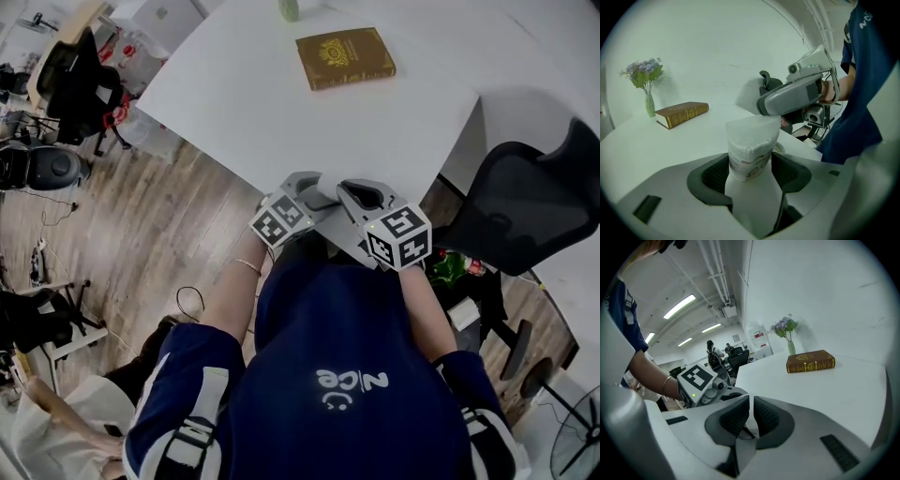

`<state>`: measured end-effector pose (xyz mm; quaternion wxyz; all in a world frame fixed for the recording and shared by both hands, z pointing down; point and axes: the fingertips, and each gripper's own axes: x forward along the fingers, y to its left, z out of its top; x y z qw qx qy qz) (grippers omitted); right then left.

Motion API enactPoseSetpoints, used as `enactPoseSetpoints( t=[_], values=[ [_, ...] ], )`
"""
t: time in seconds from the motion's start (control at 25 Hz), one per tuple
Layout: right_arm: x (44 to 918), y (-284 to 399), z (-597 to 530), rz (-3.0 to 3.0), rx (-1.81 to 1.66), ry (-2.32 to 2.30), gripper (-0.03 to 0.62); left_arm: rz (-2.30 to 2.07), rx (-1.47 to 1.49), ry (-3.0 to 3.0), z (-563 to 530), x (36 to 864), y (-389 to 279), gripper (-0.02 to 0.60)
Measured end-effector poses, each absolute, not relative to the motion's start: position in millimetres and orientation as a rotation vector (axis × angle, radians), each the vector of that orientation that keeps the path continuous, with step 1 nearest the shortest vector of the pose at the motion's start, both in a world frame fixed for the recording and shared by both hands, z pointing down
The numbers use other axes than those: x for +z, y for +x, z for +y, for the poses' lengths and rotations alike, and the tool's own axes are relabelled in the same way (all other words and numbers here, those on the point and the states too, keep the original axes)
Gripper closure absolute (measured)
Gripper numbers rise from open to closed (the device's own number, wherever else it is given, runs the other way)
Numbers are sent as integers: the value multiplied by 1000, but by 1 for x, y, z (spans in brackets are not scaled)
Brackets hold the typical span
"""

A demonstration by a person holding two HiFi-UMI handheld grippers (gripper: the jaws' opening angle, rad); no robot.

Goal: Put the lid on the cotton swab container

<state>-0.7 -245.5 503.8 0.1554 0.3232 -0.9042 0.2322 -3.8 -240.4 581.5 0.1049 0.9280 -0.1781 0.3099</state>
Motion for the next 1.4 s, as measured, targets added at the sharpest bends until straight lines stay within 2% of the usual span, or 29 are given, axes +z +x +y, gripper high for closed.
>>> enactPoseSetpoints(
  t=[0.68, 0.96, 1.4],
  values=[
    [510, -17, -233, -2435, 312, 912, 537, -525, 916, 2726, -241, 582, -4, 276],
    [508, -15, -233, -2511, 441, 908, 536, -545, 902, 2729, -240, 581, -4, 275],
    [489, 57, -241, -2560, 429, 1292, 536, -735, 687, 2651, -234, 552, -27, 270]
  ],
)
